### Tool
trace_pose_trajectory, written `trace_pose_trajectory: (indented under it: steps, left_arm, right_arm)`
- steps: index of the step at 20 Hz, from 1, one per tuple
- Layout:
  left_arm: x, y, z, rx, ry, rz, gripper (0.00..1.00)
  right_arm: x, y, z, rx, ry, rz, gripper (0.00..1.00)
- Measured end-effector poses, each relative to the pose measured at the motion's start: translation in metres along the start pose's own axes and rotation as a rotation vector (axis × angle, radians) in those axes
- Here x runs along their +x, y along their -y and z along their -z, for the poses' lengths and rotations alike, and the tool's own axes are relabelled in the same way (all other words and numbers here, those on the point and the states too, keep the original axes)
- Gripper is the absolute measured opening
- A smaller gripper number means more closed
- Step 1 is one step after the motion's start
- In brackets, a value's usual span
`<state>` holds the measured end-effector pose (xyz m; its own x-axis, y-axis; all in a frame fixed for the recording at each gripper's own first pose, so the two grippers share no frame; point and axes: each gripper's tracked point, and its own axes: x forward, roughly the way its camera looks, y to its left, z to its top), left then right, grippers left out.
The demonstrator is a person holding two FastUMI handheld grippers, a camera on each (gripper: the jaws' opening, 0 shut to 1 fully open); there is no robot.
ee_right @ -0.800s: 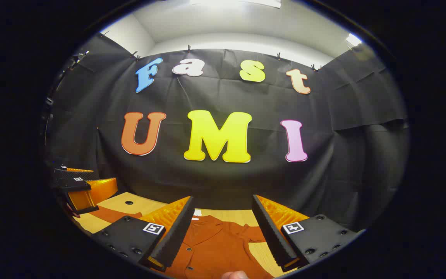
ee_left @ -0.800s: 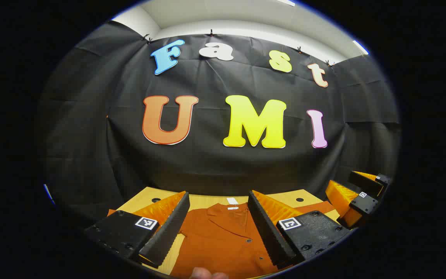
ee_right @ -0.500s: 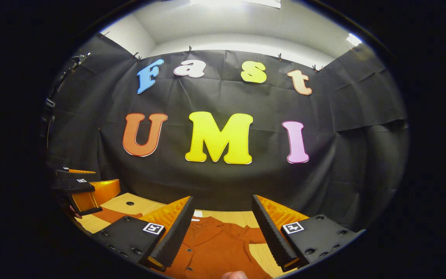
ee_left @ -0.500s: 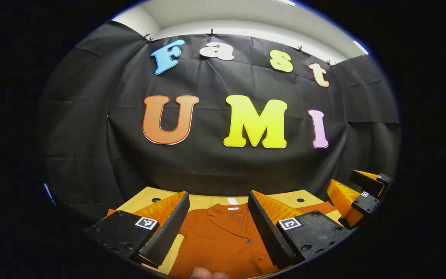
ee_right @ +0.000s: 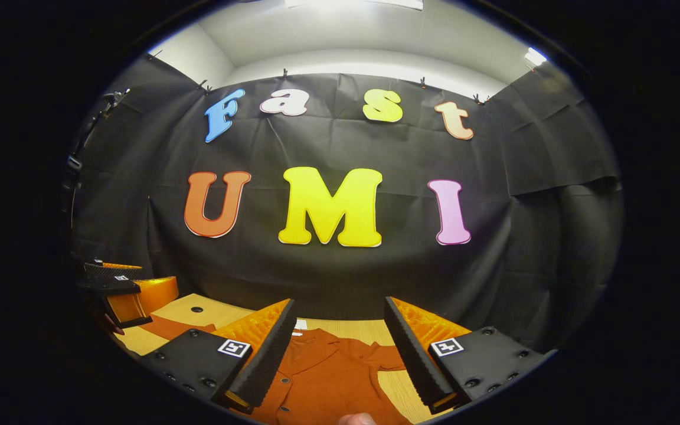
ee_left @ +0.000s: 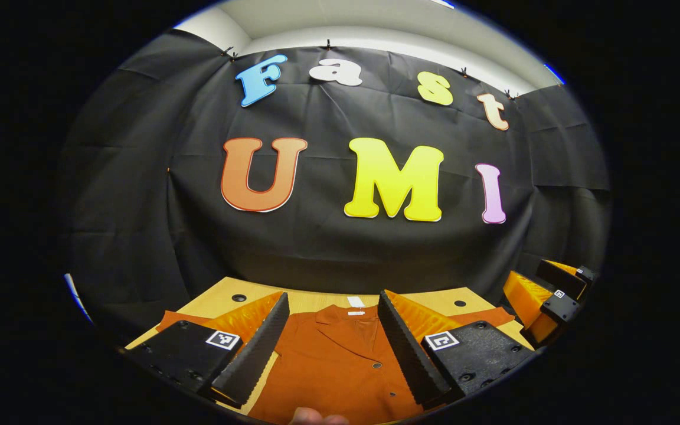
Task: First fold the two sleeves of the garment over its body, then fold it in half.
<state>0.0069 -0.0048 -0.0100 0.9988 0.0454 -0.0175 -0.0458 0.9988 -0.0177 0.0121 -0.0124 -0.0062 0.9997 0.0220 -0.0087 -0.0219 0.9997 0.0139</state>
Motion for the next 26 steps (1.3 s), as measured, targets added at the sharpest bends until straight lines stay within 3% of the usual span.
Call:
trace_pose_trajectory:
  steps: [19,26]
  left_arm:
    - [0.003,0.017,-0.002,0.054,0.016,-0.027,0.98]
    - [0.018,0.075,0.022,0.154,-0.033,0.073,0.98]
  right_arm:
    - [0.012,0.025,0.008,0.021,-0.042,-0.001,0.95]
    - [0.045,0.153,0.036,0.026,-0.116,0.145,0.94]
